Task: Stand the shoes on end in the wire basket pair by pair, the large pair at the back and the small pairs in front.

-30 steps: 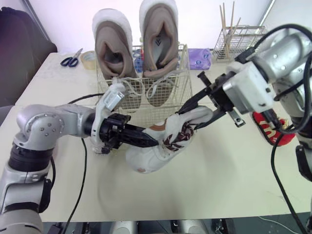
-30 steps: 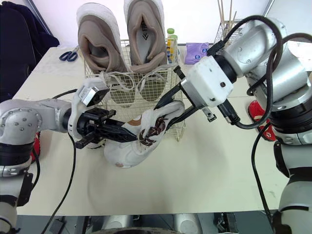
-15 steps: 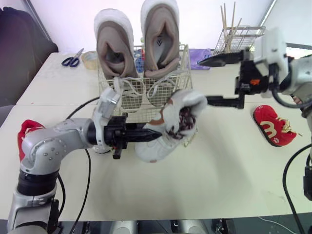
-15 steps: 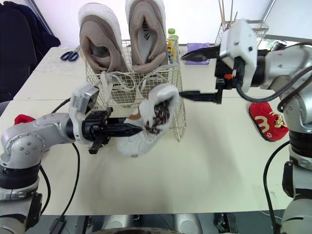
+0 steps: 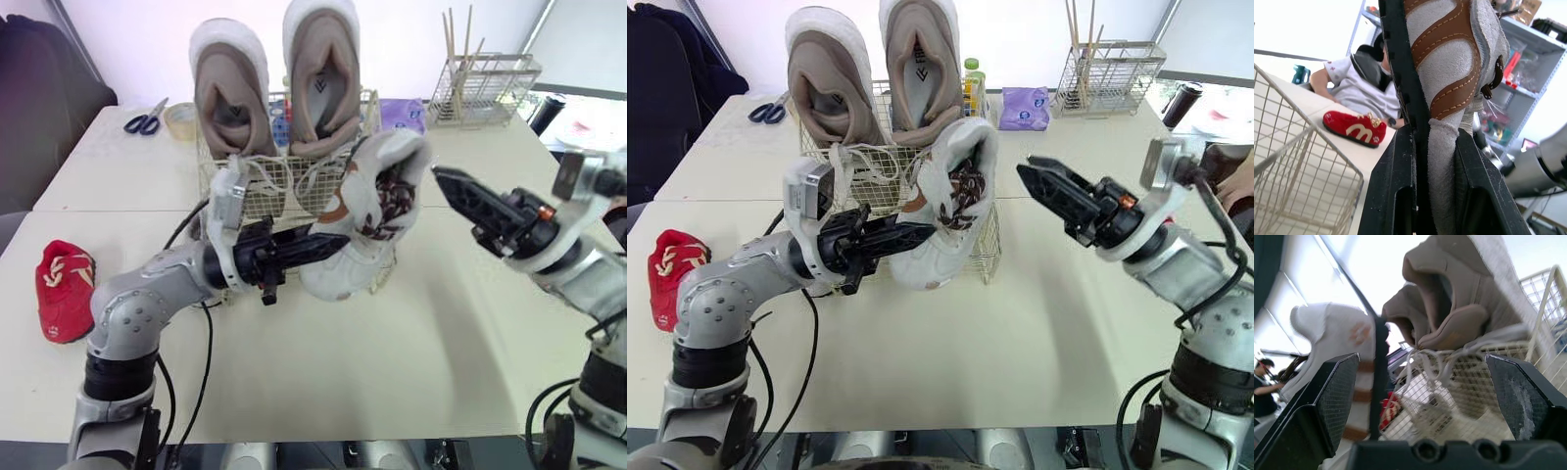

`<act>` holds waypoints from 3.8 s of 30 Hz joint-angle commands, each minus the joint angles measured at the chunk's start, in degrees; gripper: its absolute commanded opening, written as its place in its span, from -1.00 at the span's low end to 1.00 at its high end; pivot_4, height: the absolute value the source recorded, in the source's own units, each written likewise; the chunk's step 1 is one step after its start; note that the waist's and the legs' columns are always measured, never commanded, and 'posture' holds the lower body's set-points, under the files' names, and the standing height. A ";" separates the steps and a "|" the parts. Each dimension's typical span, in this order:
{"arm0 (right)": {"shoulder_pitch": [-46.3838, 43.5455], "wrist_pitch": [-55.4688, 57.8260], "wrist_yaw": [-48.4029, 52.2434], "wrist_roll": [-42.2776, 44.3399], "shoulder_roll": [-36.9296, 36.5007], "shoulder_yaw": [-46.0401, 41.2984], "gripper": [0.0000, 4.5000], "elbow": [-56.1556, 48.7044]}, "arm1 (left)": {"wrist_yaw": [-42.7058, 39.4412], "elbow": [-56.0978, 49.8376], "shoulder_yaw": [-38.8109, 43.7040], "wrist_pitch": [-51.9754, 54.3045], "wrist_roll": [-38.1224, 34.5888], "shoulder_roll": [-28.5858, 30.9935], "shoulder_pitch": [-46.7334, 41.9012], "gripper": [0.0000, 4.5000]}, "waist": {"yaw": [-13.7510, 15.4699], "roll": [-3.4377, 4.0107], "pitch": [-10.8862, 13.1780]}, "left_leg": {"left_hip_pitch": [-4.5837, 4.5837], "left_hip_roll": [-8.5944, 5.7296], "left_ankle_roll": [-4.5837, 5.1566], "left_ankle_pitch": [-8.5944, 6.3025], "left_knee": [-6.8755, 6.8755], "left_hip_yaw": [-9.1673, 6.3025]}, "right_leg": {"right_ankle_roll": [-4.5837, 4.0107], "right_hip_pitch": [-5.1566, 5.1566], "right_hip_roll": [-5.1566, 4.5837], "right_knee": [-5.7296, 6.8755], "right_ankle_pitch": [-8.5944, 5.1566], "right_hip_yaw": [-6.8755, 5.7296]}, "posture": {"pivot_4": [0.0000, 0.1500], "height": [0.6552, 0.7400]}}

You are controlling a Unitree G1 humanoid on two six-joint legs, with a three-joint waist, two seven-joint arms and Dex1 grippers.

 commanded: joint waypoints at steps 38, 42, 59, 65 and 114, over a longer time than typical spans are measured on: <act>-14.22 -2.34 -2.07 16.38 -9.26 12.14 -0.84 -1.02 | -3.58 -0.27 1.12 -2.77 1.31 6.45 0.48 0.37 | 0.17 -0.01 0.01 | -0.05 0.01 0.01 -0.01 -0.03 0.01 | -0.01 -0.01 0.04 -0.11 -0.02 -0.02 | 1.00 1.00; -19.32 -2.93 -2.13 14.46 -12.83 10.98 -0.84 0.23 | -3.59 -2.82 7.02 -1.90 -0.43 13.48 3.04 0.37 | -0.05 -0.03 0.03 | -0.09 0.04 0.02 -0.01 -0.11 -0.03 | -0.02 -0.12 0.03 -0.14 -0.02 0.03 | 1.00 1.00; -37.31 -23.63 26.70 -33.25 -11.89 25.48 -0.84 20.92 | 0.34 -13.12 15.70 -0.29 -3.84 30.51 8.37 0.37 | 0.13 -0.05 0.05 | -0.16 0.07 0.05 -0.03 -0.33 0.13 | -0.06 -0.12 -0.09 -0.78 -0.03 0.17 | 1.00 1.00; -38.58 -29.94 34.34 -43.00 -8.77 28.34 -0.84 28.14 | 3.87 -15.58 18.38 0.10 -5.84 31.62 11.79 0.37 | 0.02 -0.05 0.05 | -0.17 0.08 0.05 -0.03 -0.56 0.12 | 0.02 -0.21 -0.12 -0.76 0.02 0.19 | 1.00 1.00; -36.49 -30.08 42.85 -52.15 -3.46 25.41 -0.84 29.24 | 3.97 -11.01 18.68 -3.14 -4.25 31.00 16.86 0.37 | -0.33 -0.05 0.02 | 0.13 0.07 0.03 -0.02 -0.75 0.22 | 0.00 -0.15 -0.06 -0.62 0.03 0.19 | 1.00 1.00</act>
